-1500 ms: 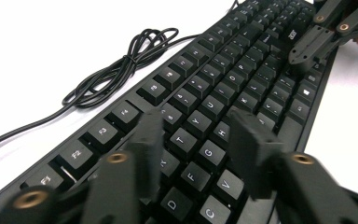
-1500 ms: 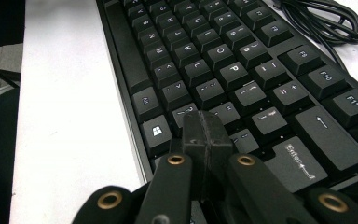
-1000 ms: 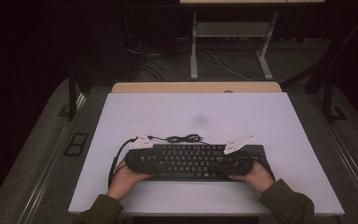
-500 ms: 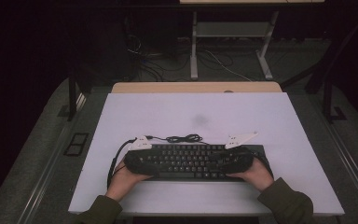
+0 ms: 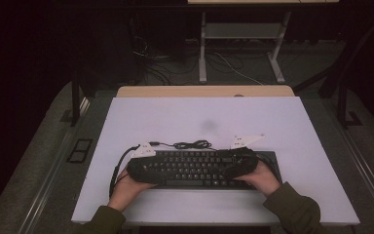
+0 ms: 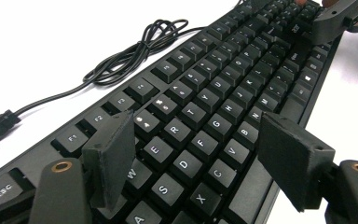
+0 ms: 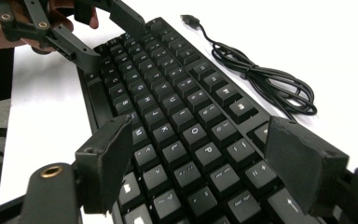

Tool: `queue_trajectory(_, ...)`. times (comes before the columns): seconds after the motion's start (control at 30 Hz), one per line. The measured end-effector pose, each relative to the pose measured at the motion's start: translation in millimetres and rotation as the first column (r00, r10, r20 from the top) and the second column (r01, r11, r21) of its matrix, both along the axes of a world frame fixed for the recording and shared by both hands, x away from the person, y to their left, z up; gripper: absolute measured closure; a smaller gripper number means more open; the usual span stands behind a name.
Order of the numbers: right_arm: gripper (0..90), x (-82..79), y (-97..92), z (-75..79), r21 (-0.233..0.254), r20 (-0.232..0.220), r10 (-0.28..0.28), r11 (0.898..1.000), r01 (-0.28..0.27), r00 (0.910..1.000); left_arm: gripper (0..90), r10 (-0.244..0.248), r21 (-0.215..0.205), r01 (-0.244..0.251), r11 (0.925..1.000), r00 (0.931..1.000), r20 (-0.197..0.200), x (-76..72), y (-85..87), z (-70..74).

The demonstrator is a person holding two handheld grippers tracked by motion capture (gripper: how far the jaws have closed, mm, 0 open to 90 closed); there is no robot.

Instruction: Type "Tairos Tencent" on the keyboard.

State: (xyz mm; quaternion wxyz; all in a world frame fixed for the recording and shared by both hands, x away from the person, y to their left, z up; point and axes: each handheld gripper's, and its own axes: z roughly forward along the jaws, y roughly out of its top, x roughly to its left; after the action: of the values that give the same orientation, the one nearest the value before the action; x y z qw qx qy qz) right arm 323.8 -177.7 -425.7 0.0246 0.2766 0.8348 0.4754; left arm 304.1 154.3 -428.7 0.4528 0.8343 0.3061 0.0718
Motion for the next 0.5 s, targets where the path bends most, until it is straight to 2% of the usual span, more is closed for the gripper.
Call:
queue_trajectory(0.37,19.3,6.2,10.7,-2.0,0.023,0.012,-0.010,1.000,0.010,0.9999,29.7,0.023,0.003,-0.023,0.9997,0.9997,0.008,1.6,4.4,0.4)
queue_trajectory(0.5,19.2,5.3,11.6,-4.2,0.016,0.016,-0.006,1.000,0.006,0.9999,40.5,0.043,-0.001,-0.043,0.9991,0.9987,0.028,2.9,8.7,1.5)
